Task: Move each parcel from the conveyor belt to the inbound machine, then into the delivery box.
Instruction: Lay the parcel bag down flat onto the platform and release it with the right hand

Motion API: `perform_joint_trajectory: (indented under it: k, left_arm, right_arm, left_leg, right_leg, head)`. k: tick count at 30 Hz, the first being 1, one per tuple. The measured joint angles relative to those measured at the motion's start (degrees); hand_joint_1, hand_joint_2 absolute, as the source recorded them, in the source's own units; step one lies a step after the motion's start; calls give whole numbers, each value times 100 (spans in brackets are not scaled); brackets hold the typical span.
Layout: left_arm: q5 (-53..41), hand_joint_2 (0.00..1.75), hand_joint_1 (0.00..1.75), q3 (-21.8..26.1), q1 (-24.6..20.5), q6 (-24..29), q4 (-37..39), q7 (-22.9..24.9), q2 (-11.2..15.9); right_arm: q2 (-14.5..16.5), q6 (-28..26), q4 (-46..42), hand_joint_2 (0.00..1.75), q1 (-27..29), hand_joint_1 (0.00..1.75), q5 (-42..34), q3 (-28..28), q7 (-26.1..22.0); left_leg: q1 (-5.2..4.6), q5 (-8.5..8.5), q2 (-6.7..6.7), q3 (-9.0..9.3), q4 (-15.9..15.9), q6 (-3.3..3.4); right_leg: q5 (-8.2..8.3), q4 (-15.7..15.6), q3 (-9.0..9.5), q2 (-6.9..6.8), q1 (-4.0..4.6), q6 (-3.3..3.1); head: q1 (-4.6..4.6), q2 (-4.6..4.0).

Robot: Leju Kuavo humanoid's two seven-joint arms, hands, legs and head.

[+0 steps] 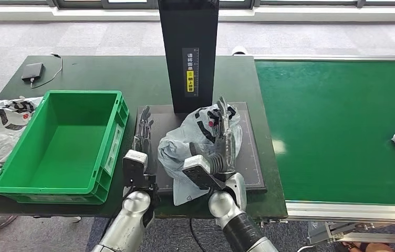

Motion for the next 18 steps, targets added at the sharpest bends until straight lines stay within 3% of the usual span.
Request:
perform_joint_trajectory:
  k: [4,7,12,15,18]
  left_arm:
    - [-27,0,0,-416,367,673,-1079,-193,149]
    - [-104,0,0,-616,442,827,-1380,-194,198]
    - [-117,0,0,-714,441,1122,-1365,-194,205]
    - [-491,0,0,-783,398,1476,-1231,-170,202]
    - [-1322,0,0,-973,193,1416,-788,156,179]
  right_arm:
    - [-468,61,-1950,175,642,0,-548,221,-62]
    - [-705,667,-2608,175,659,0,-1310,486,-56]
    - [-970,1022,-3262,175,626,0,-1529,811,-56]
    - [-1127,905,-3654,175,628,0,-1448,1057,-55]
    - [-1280,613,-4006,175,601,0,-1309,1400,-57]
  left_leg:
    - [-2,-11,-1,-9,0,3]
    - [-2,-18,4,-3,0,-1]
    - [-1,-11,4,2,0,-4]
    - [-1,-8,3,4,0,-2]
    - [-1,-8,0,4,0,-1]
  right_leg:
    - [-3,-3,-5,-2,-2,2]
    - [-5,-6,-5,3,-2,2]
    - [-4,-3,-2,3,1,1]
    - [-3,-2,0,3,0,1]
    - [-3,-2,3,0,-1,1]
  head:
    - [1,1]
    - [0,0]
    - [0,0]
    - [0,0]
    - [1,1]
